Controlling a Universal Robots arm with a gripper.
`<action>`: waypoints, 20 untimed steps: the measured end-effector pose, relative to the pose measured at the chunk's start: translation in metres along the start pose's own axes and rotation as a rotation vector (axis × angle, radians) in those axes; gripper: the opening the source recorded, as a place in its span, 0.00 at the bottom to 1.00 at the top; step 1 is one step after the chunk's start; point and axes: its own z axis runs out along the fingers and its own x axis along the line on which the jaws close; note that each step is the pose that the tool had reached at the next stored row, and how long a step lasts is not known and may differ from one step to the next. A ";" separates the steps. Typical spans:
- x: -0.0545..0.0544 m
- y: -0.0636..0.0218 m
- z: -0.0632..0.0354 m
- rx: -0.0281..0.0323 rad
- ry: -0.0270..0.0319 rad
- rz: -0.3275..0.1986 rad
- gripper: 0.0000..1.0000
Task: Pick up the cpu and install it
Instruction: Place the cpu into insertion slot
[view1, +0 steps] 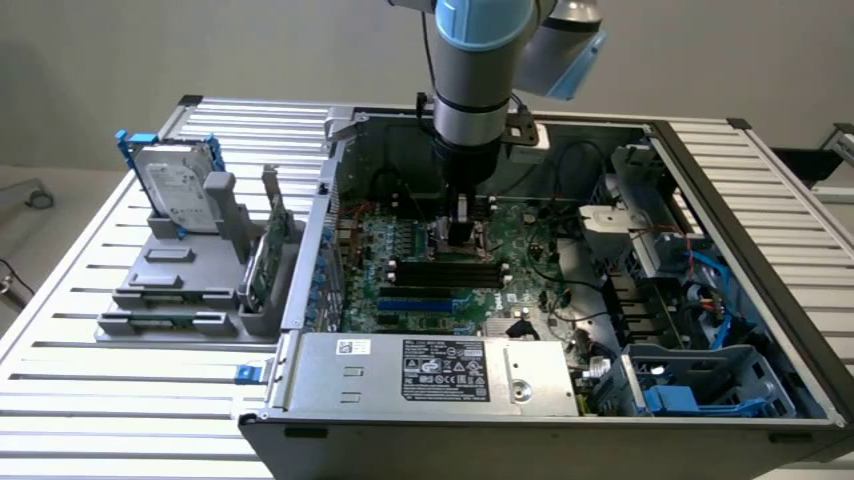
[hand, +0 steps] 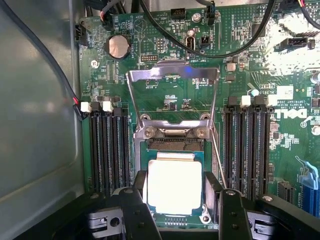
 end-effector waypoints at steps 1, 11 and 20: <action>0.000 -0.0001 0.0010 -0.0018 -0.0002 0.000 0.54; -0.001 -0.0036 0.0071 -0.0218 -0.0012 -0.002 0.54; -0.001 -0.0054 0.0087 -0.0282 -0.0029 -0.003 0.54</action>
